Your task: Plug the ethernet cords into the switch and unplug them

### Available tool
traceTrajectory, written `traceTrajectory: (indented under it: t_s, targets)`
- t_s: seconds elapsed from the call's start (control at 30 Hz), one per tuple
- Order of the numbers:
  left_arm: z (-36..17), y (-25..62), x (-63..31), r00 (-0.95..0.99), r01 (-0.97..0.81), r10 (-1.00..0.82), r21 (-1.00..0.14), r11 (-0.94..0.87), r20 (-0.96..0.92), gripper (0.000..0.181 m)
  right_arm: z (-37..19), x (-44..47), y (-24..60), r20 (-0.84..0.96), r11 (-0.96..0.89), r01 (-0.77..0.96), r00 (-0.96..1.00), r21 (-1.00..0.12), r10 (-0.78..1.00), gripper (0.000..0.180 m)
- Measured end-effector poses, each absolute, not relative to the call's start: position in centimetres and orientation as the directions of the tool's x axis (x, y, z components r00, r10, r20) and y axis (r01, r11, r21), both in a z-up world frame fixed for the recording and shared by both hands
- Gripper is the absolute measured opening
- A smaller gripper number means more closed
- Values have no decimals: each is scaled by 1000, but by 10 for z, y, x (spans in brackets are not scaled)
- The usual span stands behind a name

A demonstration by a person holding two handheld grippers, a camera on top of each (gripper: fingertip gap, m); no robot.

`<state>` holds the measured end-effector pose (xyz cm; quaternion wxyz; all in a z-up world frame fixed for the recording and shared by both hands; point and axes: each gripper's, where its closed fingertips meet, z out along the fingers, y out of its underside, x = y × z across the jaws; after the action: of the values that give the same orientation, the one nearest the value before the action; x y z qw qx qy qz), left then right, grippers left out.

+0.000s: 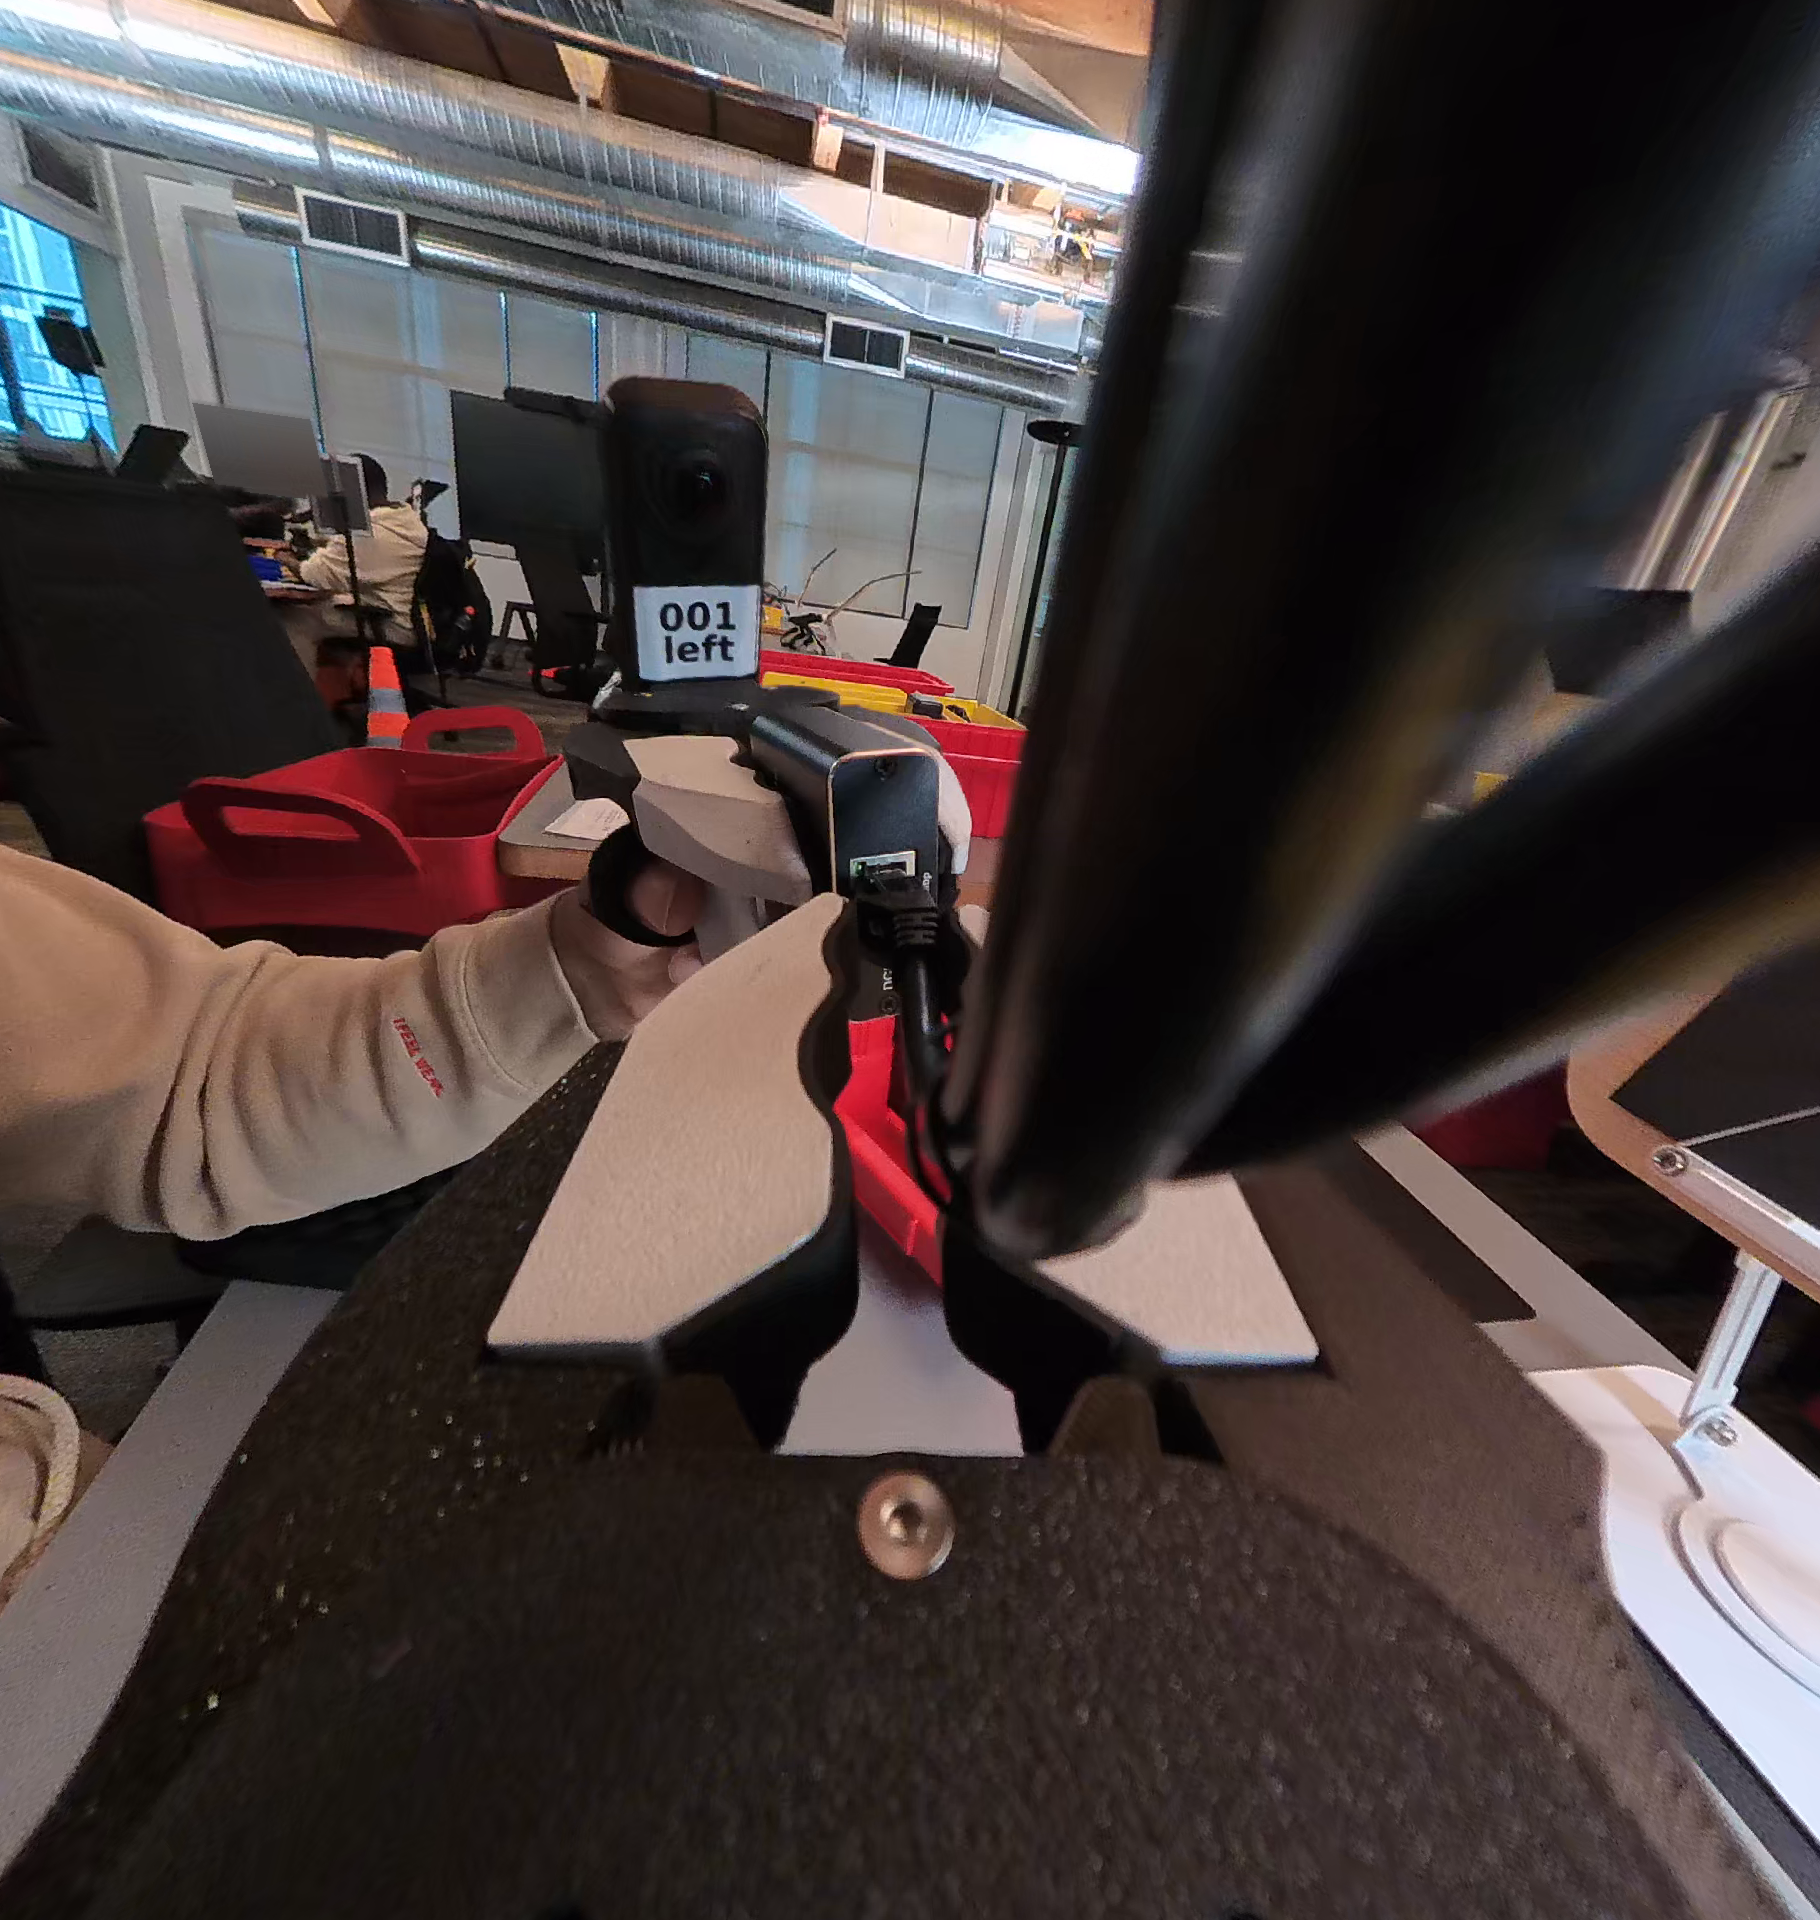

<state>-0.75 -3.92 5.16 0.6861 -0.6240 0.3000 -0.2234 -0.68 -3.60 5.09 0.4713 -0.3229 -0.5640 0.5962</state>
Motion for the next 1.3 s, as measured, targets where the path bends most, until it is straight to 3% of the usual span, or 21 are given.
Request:
traceTrajectory:
  t_s: [0.13,0.2,0.27,0.43,0.57,0.93,1.3]
  targets:
    - [59,-39,-14,745,-21,-657,-988,151,-116,27,57,-5,-17,123,72,-214,-237,-974,964,14]
    - [93,-58,-47,774,117,-629,-960,253,-72,27,70,21,23,78,26,-263,-192,-965,978,11]
    - [108,-76,-61,788,59,-601,-956,287,-132,27,79,36,25,121,69,-245,-204,-967,971,14]
    - [101,-71,-55,785,31,-611,-979,203,-101,27,62,35,26,-22,-34,-32,-314,-999,949,12]
    - [93,-65,-61,780,49,-622,-986,158,-61,27,30,47,53,-79,-37,148,-289,-988,954,13]
    - [89,-60,-64,803,18,-589,-984,175,-90,27,18,92,24,135,199,57,-551,-978,824,12]
    - [77,-52,-53,795,-32,-595,-988,151,-116,26,-29,153,70,33,318,525,-481,-789,876,13]
